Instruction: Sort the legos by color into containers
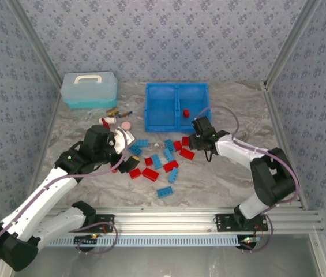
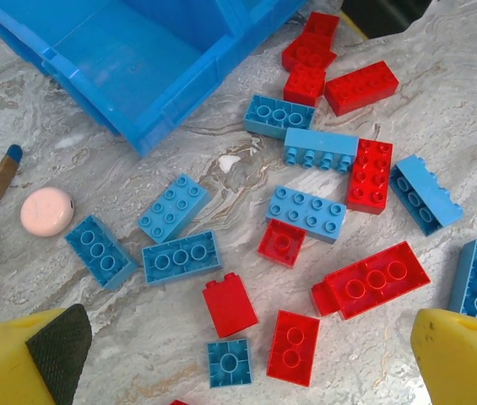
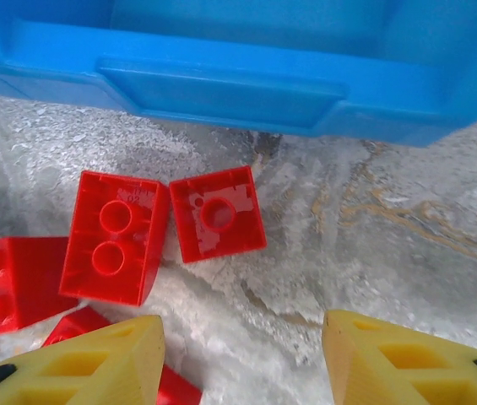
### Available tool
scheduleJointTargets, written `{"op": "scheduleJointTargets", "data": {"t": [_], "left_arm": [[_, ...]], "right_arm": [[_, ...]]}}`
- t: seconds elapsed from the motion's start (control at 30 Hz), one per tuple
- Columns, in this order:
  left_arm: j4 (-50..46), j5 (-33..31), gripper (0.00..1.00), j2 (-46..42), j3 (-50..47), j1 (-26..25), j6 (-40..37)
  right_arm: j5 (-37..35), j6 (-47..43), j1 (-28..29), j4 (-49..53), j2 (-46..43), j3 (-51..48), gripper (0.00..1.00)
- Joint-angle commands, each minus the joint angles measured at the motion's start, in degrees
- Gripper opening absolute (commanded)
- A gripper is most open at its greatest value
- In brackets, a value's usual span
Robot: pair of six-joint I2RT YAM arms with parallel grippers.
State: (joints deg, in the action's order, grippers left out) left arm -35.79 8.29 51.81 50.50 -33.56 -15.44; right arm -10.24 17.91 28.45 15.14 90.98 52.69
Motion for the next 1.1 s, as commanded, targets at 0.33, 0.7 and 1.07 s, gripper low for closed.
{"op": "scheduleJointTargets", "data": {"t": [0.33, 0.7, 1.07], "left_arm": [[0.84, -0.16, 0.99, -0.84, 0.16, -0.42, -0.91], [0.73, -0.63, 0.99, -0.35, 0.17, -0.44, -0.91], [0.72, -0.73, 0.99, 0.13, 0.21, -0.45, -0.91]], "right_arm": [[2.13, -2.75, -2.52, -4.24, 10.02, 5.48, 0.55], [3.50, -2.27, -2.42, -4.63, 12.73, 6.14, 0.46], [4.18, -1.30, -1.61, -6.65, 6.20, 1.12, 0.31]]}}
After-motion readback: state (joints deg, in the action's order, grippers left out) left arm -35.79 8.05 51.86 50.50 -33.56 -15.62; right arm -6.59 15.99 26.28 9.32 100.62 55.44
